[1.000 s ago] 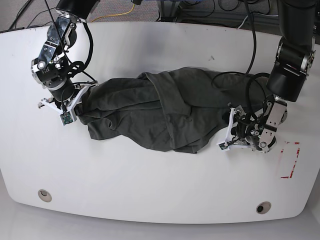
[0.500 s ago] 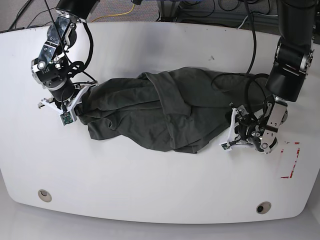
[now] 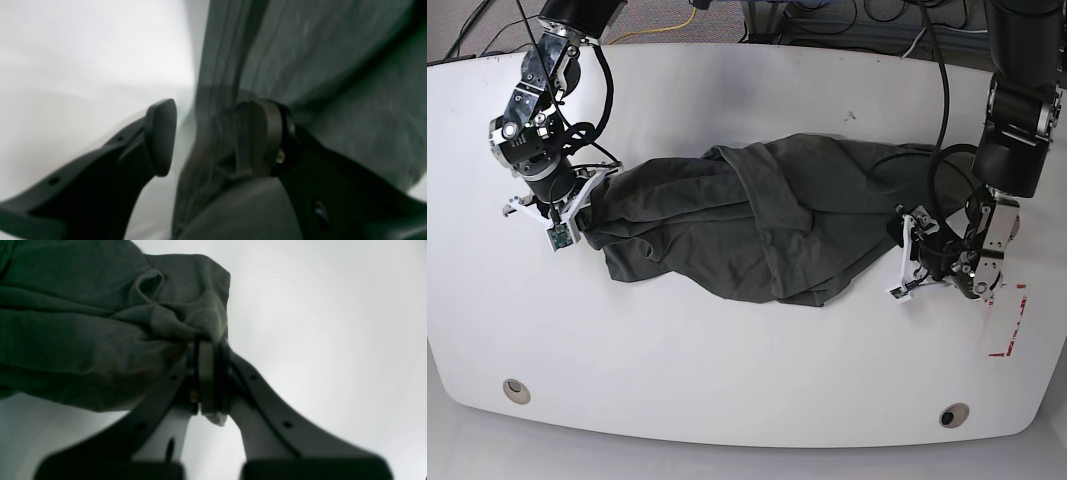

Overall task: Layout the t-shirt on the table in an organized manner, then fold the t-shirt properly
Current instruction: 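Grasp the shirt fabric with the left gripper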

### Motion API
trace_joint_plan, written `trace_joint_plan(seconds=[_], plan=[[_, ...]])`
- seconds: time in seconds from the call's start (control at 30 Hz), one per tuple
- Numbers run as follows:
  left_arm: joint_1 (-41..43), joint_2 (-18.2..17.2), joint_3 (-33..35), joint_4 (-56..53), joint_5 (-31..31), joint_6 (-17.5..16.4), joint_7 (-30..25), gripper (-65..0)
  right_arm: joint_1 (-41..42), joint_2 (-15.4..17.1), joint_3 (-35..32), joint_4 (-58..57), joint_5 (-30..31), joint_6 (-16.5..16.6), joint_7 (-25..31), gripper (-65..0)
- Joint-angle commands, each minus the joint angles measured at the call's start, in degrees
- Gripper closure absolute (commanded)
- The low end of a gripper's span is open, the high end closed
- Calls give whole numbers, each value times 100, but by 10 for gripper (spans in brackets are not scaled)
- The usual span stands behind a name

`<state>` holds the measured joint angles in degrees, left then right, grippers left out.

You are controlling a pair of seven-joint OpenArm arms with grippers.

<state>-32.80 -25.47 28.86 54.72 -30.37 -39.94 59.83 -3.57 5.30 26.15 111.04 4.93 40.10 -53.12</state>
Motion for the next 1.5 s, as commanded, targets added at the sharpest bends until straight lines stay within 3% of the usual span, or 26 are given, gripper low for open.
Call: trace_joint_plan(seconds=[0.0, 0.2, 0.77, 1.1, 1.47], plan=[[-153, -147, -280, 53, -264, -6, -10, -321, 80, 55, 0, 118, 83, -10, 121, 0], [-153, -191, -385, 36, -581, -6, -10, -322, 80, 55, 0, 118, 83, -10, 121, 0], [-118, -147, -376, 9, -616, -6, -10, -324, 80, 63, 0, 118, 83, -10, 121, 0], [-109, -138, -359, -184, -1319, -6, 307, -325, 80, 55, 0, 118, 83, -10, 121, 0], [-101, -77, -350, -184, -1328, -6, 316, -321, 80, 55, 0, 118, 83, -10, 121, 0]])
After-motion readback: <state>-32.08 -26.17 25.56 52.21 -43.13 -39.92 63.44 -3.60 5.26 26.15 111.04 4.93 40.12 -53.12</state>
